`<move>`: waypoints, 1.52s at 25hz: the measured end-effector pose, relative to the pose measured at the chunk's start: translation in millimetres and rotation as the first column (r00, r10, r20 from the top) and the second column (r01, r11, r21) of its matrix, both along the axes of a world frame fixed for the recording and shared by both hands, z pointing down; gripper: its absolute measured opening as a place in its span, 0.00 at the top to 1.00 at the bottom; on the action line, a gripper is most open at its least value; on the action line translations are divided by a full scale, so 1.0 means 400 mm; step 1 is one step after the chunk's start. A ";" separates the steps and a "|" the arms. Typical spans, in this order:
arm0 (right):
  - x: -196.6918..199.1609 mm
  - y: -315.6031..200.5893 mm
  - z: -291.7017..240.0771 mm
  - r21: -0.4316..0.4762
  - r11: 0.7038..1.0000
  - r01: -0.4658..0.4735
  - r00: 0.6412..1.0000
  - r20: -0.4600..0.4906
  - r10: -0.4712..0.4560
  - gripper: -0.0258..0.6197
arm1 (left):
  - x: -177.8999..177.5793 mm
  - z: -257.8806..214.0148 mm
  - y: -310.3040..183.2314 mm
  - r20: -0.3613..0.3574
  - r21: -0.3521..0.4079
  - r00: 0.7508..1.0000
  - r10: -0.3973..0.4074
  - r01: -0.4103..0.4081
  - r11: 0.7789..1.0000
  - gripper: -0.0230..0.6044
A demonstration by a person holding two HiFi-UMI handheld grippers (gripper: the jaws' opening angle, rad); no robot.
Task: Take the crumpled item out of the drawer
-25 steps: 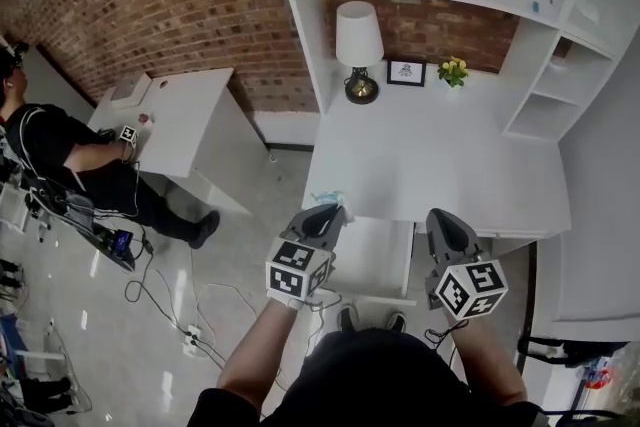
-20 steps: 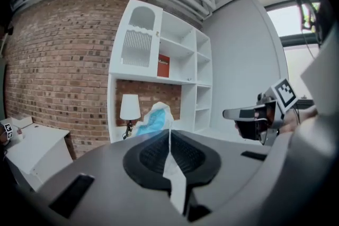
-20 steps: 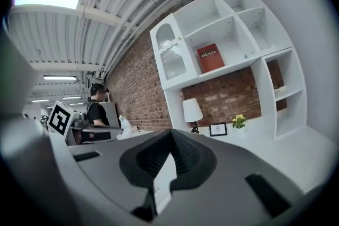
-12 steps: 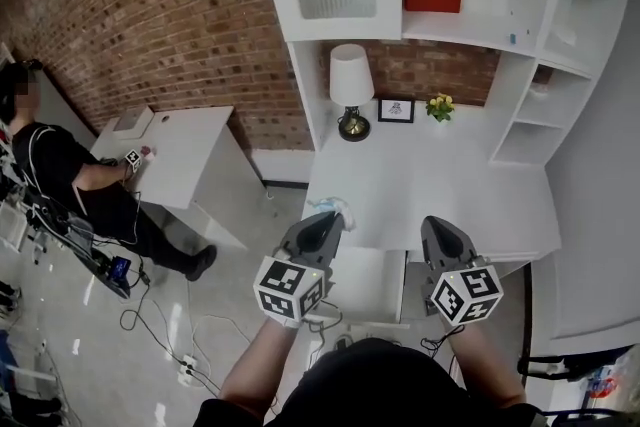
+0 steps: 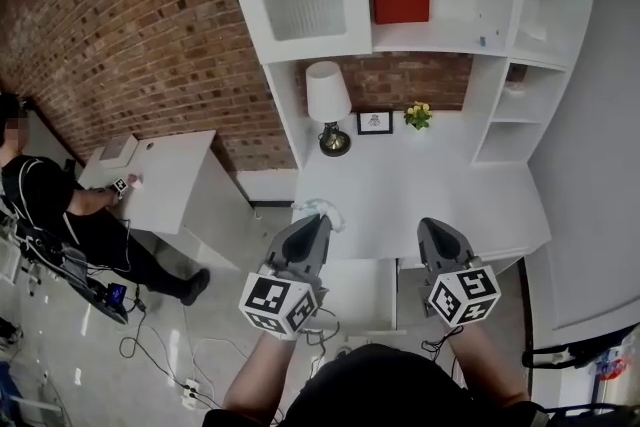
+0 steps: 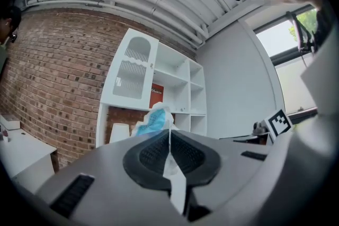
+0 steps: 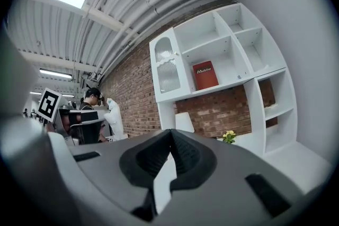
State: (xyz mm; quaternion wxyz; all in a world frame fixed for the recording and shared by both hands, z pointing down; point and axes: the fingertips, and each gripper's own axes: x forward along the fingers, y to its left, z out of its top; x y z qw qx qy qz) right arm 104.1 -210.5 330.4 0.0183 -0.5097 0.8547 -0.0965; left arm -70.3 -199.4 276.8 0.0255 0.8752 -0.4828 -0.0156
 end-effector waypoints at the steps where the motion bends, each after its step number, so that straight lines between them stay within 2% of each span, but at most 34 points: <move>1: 0.004 -0.001 -0.006 0.002 1.000 -0.005 1.000 0.003 0.005 0.96 | 0.000 -0.011 0.000 -0.006 0.007 1.000 -0.001 0.001 1.000 0.94; 9: 0.005 -0.016 -0.062 0.038 0.999 -0.026 1.000 0.018 0.025 0.96 | -0.036 -0.083 0.004 -0.053 0.065 0.998 -0.015 0.019 0.998 0.94; 19: -0.008 -0.019 -0.037 0.010 1.000 -0.020 1.000 0.014 0.020 0.96 | -0.061 -0.066 0.010 -0.086 0.053 0.996 -0.030 0.035 0.998 0.94; 38: -0.022 -0.054 -0.014 -0.012 1.000 -0.011 1.000 0.008 0.011 0.96 | -0.066 -0.030 -0.031 -0.087 0.021 0.996 -0.029 0.031 0.999 0.94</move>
